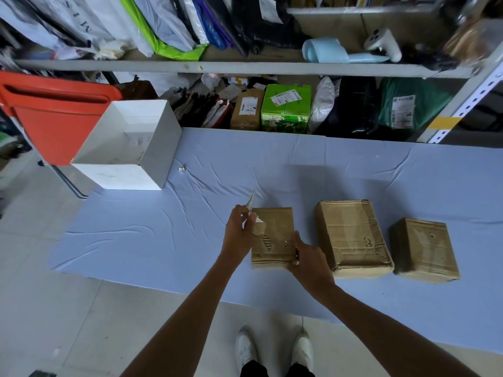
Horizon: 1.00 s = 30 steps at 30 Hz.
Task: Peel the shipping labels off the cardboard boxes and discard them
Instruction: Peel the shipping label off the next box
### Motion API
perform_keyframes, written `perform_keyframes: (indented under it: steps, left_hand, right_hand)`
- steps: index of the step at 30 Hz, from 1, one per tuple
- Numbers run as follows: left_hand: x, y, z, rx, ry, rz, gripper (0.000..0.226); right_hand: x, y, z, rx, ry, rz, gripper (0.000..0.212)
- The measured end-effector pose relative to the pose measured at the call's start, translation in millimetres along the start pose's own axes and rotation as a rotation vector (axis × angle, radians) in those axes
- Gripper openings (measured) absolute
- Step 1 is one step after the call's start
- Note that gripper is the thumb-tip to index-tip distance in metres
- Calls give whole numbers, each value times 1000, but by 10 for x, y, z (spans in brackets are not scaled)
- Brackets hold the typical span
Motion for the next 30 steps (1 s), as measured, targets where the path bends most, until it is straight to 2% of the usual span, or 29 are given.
perform_keyframes:
  steps: [5,12,17,21,25,30]
  left_hand:
    - [44,20,-53,-7,22,0,10]
    - [140,26,-177,-17,14,-32,10]
    - [156,35,-281,-40,17,-31,10]
    - [137,12,-312,-22,-14,-18,15]
    - [204,-43,-340,14,-74,-46,14]
    - [315,-35,-345,-1,-73,-98,13]
  right_hand:
    - [24,20,67,15,30,4,70]
    - [176,92,141,38,29,-37,46]
    - [219,86,239,35,-30,-14,53]
    - [241,87,267,47,-25,-42,47]
    - [207,197,213,18,-68,-15,71]
    - [32,555,171,-45,-206,89,130]
Point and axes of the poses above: each hand's wrist, its own y-axis towards the middle knuckle, its own x-axis out of the back of the hand, z = x × y, the point moved 10 cm from there along y, towards the middle knuckle, and after that the axes turned 1 degree about z, right-handed, at the moved point
